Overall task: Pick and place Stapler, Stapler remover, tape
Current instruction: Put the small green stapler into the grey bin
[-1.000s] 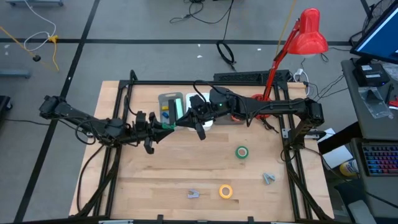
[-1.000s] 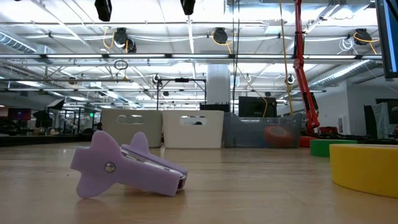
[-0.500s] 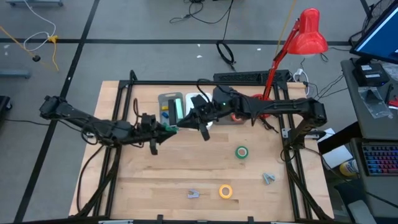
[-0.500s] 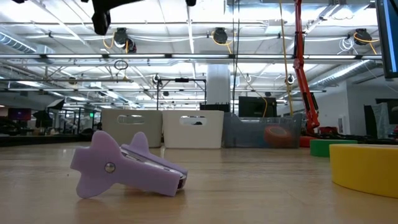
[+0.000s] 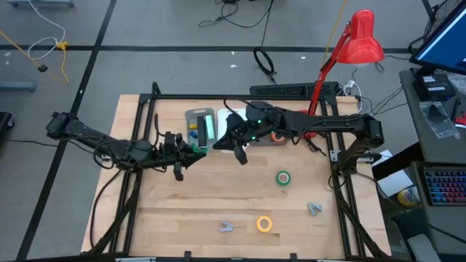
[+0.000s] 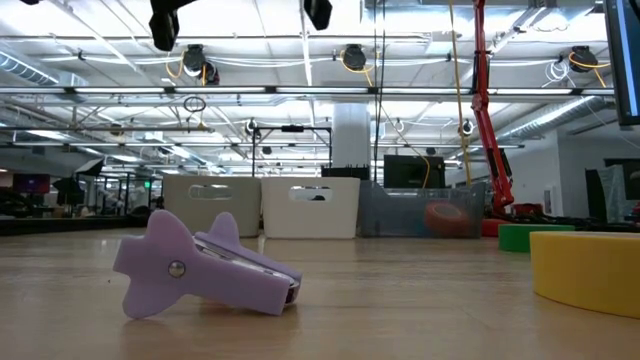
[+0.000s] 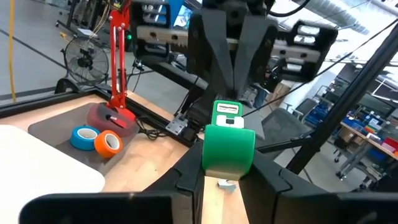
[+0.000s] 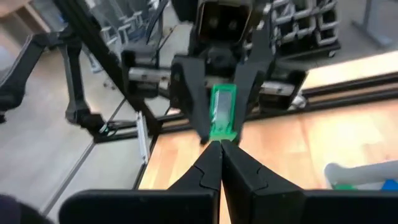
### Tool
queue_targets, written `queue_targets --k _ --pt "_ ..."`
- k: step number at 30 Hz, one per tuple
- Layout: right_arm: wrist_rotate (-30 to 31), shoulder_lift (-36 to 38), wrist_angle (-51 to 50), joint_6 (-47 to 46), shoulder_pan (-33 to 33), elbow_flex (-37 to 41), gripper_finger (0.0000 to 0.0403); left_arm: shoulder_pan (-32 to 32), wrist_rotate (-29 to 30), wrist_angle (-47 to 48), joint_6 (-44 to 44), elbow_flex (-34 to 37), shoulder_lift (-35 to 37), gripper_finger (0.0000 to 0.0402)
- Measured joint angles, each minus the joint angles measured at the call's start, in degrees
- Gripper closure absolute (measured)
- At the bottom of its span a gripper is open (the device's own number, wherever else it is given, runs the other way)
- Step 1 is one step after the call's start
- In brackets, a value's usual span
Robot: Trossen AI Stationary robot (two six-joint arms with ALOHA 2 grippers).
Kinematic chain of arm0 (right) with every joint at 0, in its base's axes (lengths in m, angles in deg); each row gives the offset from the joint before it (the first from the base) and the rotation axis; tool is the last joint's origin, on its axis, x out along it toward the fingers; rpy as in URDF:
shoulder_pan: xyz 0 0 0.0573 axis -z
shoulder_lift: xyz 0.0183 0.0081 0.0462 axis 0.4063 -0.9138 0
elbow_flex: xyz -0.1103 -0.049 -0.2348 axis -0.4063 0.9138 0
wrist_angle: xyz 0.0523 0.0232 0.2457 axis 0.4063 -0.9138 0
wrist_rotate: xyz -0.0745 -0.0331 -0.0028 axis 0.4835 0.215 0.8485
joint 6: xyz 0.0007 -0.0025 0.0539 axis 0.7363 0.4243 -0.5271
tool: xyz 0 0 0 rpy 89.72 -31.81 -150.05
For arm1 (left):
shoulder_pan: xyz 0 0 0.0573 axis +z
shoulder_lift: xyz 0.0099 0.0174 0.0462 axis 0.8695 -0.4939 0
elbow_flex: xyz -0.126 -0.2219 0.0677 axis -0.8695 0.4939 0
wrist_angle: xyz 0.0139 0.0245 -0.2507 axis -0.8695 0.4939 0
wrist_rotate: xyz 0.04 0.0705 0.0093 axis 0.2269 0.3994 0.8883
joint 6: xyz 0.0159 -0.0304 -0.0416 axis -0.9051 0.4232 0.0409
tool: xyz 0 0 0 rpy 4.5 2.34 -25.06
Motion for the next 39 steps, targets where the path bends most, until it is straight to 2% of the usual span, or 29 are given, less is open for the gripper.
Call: queue_targets --k 7,21,39 --pt "1.31 -0.19 3.21 0.46 -0.04 0.0 0.0403 -0.02 -0.04 -0.36 0.07 0.0 -0.09 0.0326" --pt "1.09 -3.75 2.75 -0.96 -0.04 0.04 0.0403 -0.04 -0.92 -0.48 0.39 -0.07 -0.09 0.0322" --pt "-0.42 -3.71 6.37 -3.28 0.0 0.04 0.0403 -0.08 -1.46 0.13 0.45 -0.11 -0.07 0.0323"
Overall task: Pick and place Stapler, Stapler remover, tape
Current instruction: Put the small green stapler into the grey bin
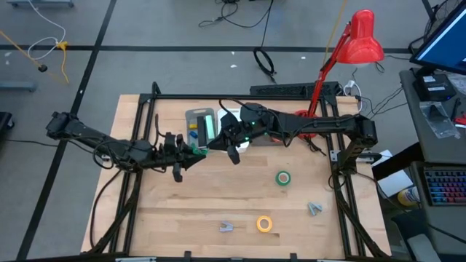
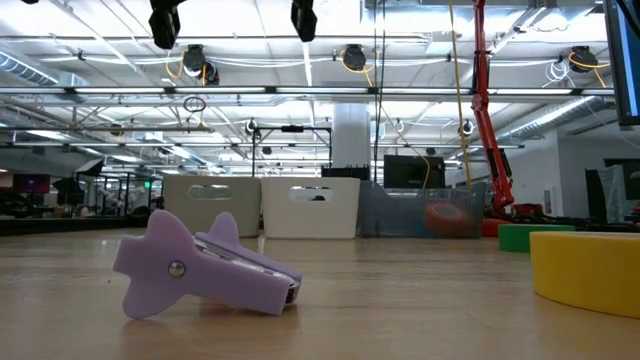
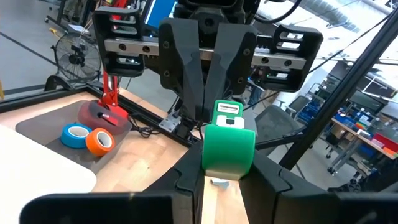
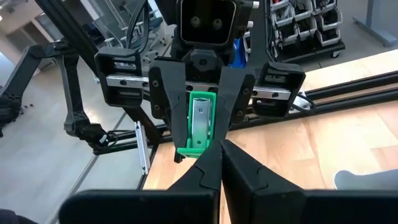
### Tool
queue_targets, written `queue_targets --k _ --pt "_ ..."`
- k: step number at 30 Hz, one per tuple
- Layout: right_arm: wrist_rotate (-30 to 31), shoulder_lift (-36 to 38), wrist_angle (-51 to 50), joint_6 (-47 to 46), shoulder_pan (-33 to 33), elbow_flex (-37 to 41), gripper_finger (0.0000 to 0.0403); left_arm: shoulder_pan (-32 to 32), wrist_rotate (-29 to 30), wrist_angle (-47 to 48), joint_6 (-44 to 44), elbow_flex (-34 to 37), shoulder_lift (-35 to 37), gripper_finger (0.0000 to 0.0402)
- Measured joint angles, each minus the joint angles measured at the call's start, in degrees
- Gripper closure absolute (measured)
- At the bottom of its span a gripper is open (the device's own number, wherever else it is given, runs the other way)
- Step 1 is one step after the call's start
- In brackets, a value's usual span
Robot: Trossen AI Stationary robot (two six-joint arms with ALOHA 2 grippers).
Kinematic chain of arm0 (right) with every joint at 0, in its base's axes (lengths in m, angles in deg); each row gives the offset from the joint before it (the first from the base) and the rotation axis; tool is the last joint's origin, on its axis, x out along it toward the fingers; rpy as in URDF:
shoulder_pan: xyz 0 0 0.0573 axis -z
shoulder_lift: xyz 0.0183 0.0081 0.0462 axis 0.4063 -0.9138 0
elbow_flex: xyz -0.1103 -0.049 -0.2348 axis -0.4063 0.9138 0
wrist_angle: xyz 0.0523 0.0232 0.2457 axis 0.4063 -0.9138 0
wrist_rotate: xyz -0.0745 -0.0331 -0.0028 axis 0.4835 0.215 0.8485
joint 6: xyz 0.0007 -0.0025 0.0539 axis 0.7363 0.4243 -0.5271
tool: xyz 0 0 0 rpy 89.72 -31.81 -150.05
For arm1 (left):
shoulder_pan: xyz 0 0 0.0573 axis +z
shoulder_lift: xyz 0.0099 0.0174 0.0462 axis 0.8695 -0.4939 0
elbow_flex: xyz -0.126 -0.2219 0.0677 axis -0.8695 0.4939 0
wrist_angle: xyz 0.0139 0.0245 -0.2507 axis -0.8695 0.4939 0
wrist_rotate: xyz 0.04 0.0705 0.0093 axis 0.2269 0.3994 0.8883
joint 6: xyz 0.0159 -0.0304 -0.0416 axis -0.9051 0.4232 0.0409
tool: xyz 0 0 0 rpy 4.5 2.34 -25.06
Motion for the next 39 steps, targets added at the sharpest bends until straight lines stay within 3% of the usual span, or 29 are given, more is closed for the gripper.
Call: queue_targets --k 7,15,19,31,35,39 --pt "0.42 0.0 2.63 -1.43 0.0 0.02 0.0403 0.1 0.11 0.03 0.01 -0.02 0.0 0.0323" --pt "5.16 0.02 2.54 -1.1 -0.07 0.0 0.0403 1.48 1.65 0.36 -1.42 -0.02 -0.39 0.0323" --pt "7.41 0.23 0.28 -0.04 1.49 0.0 0.0403 3.13 5.95 4.5 -3.14 -0.02 0.11 0.0326" --pt "7.65 2.42 -15.09 3.83 7.99 -0.04 0.0403 12.55 13.55 17.79 -0.04 -0.02 0.0 0.0328" --pt "7.61 2.75 -21.01 6.44 9.3 -0.02 0.0403 17.48 12.86 21.71 2.44 -0.02 -1.56 0.0328" --pt "7.94 2.78 -27.94 9.1 10.61 0.02 0.0403 21.79 8.28 23.27 5.55 -0.02 -4.01 0.0328"
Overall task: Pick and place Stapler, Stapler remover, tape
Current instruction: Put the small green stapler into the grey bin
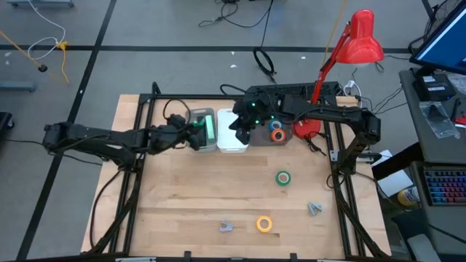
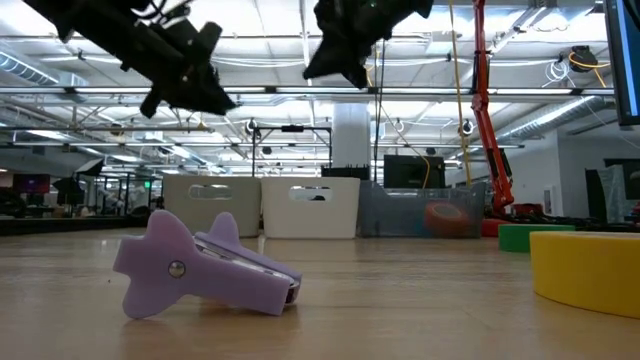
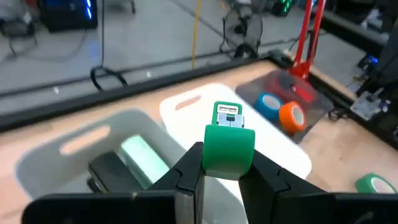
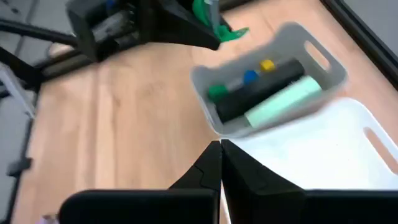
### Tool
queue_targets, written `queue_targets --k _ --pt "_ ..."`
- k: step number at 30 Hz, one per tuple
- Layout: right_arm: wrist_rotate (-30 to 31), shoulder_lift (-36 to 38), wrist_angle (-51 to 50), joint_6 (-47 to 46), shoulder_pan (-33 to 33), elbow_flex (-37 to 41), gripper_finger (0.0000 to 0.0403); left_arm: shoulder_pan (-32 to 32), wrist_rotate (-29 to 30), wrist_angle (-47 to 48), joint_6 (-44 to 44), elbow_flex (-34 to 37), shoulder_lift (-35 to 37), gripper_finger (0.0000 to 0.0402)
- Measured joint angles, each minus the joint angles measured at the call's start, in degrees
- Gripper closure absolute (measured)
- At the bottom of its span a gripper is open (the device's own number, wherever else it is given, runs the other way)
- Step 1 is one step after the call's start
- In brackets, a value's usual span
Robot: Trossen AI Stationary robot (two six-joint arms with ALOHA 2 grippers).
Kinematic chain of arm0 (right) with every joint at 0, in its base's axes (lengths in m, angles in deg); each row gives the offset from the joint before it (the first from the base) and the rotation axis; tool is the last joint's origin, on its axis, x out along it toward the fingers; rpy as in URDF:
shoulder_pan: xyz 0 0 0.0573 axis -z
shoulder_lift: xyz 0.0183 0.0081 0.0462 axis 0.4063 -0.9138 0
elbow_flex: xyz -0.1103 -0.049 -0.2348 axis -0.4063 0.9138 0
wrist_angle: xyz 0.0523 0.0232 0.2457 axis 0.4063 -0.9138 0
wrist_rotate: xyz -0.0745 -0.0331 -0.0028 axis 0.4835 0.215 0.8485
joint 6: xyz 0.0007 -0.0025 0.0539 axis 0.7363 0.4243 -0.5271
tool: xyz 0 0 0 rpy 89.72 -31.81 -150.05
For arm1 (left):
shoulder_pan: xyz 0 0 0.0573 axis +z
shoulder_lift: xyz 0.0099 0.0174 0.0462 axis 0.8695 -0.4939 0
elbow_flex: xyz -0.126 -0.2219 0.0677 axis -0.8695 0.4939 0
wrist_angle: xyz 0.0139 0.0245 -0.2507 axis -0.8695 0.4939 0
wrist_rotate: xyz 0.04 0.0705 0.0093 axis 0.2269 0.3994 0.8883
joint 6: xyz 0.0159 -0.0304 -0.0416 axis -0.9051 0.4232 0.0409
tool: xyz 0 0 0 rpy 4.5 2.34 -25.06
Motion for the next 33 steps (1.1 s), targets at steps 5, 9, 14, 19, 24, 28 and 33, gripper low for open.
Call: queue_targets --k 5,9,14,19,24,28,33 --pt "-0.12 1.32 4.09 1.87 0.69 5.6 0.0403 3.76 -3.8 0.51 2.86 0.0 -3.18 0.0329" --pt "-0.2 5.48 17.4 2.07 0.82 15.05 0.0403 6.75 -6.81 2.69 5.85 0.01 -4.47 0.0329" --pt "-0.43 12.69 34.05 -0.91 2.05 29.76 0.0403 10.47 -10.21 6.69 9.36 0.04 -5.04 0.0329" --pt "-2.33 19.66 49.8 -2.85 4.05 43.02 0.0403 13.71 -11.2 9.64 11.78 0.04 -5.02 0.0329" --pt "-6.77 24.41 59.01 -4.47 6.54 51.75 0.0403 16.62 -14.09 12.14 12.57 -0.01 -5.01 0.0329" --pt "-7.92 26.8 63.72 -5.6 8.5 56.38 0.0403 18.64 -14.27 18.83 13.43 -2.52 -5.04 0.0329" --pt "-8.14 28.13 69.75 -8.36 10.04 59.9 0.0403 20.44 -13.92 22.6 12.38 -7.17 -8.13 0.0329"
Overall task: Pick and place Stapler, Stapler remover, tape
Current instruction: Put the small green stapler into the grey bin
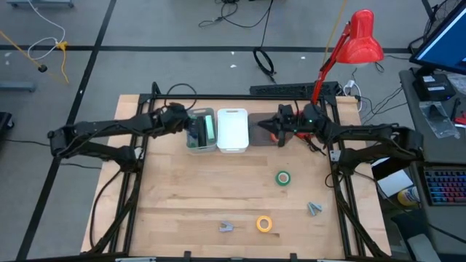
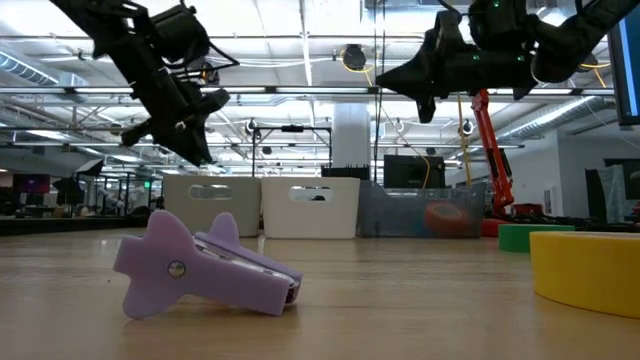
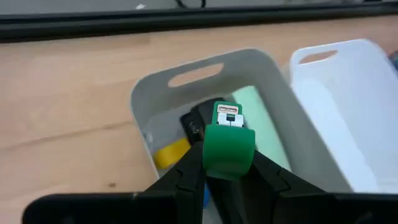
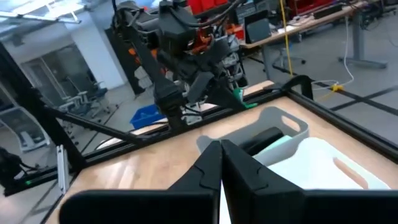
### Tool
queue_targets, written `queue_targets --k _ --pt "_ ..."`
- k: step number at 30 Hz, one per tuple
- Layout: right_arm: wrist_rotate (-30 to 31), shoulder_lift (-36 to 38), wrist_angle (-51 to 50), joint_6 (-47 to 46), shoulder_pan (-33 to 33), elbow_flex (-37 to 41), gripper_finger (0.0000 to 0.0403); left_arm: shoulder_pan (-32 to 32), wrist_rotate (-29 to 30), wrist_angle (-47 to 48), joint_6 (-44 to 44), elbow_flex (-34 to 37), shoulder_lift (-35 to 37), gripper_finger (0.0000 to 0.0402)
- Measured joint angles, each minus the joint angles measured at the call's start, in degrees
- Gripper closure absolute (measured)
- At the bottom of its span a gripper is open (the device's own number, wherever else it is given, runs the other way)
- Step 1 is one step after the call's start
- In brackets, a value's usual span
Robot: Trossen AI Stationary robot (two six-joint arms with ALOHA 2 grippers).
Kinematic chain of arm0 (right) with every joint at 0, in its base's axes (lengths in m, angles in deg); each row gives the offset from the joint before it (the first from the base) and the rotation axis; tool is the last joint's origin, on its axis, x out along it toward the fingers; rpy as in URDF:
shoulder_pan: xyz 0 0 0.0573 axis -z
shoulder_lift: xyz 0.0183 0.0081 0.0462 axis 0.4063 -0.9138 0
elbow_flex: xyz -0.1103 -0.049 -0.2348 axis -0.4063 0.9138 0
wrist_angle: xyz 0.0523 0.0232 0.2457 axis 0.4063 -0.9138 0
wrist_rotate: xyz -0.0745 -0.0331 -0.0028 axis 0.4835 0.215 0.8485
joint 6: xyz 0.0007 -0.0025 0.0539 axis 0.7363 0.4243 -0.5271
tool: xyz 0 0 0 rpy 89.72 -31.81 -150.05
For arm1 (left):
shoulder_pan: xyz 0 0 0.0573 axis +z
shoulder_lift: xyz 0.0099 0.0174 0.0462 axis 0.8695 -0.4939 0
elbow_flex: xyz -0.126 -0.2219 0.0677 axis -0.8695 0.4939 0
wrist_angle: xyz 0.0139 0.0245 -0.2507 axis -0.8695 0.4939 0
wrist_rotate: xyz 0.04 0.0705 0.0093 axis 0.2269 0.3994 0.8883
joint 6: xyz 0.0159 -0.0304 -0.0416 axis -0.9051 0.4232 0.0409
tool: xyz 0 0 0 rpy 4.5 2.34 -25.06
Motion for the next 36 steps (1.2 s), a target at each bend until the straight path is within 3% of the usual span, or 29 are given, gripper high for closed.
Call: queue_targets --k 11,28,36 --pt "-1.74 0.09 1.04 -2.06 -0.11 0.5 0.0403 1.71 -2.72 5.48 2.28 -7.06 -13.16 0.0328" --pt "-3.07 0.07 1.05 -3.5 -0.09 0.52 0.0403 2.66 -3.57 6.25 5.62 -7.01 -19.52 0.0326" --pt "-3.07 0.07 1.06 -3.54 -0.09 0.52 0.0403 3.18 -8.09 5.73 4.87 -7.01 -22.17 0.0325"
